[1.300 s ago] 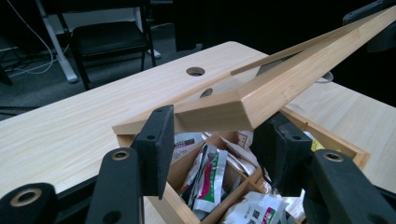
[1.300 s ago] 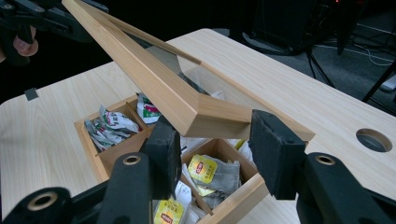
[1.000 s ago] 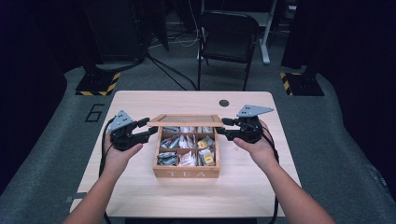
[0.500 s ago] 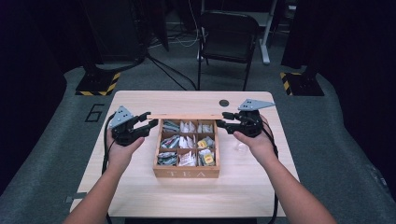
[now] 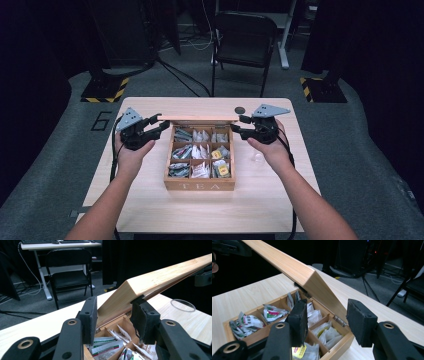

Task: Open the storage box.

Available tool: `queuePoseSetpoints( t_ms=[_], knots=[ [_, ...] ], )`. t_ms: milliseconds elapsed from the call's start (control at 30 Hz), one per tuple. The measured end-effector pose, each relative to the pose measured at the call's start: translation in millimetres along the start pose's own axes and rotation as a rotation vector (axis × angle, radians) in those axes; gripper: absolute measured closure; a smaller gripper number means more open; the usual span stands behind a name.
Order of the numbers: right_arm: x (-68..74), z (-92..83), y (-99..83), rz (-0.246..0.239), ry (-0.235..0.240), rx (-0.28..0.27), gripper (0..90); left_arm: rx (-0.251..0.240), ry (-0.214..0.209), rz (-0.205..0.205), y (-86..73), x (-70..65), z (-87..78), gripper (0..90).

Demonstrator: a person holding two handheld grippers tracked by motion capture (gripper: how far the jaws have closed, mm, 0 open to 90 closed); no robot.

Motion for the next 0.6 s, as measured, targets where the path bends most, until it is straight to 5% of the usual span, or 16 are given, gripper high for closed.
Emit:
queuePoseSetpoints(
  t_ms=[333, 433, 600],
  knots=[
    [-5.9, 11.4, 6.8, -0.009, -0.022, -0.001, 56.8, -0.004, -0.002, -0.013, 4.4, 3.9, 4.0, 56.4],
    [-9.2, 12.9, 6.6, 0.035, -0.012, -0.003, 56.5, -0.016, -0.003, -0.017, 4.4, 5.0, 5.4, 56.4],
    [-11.1, 13.9, 8.4, 0.041, -0.010, -0.007, 56.7, -0.017, -0.005, -0.021, 5.9, 6.9, 7.5, 56.3]
  ],
)
Point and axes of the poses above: each handheld gripper's, and its own axes: z roughly forward along the jaws, y roughly out of its top, x roughly to its left, the point moved 2 cm from there along z, roughly forward along the jaws, and after that the axes turned 5 degrees about y, right-handed, at the moved point
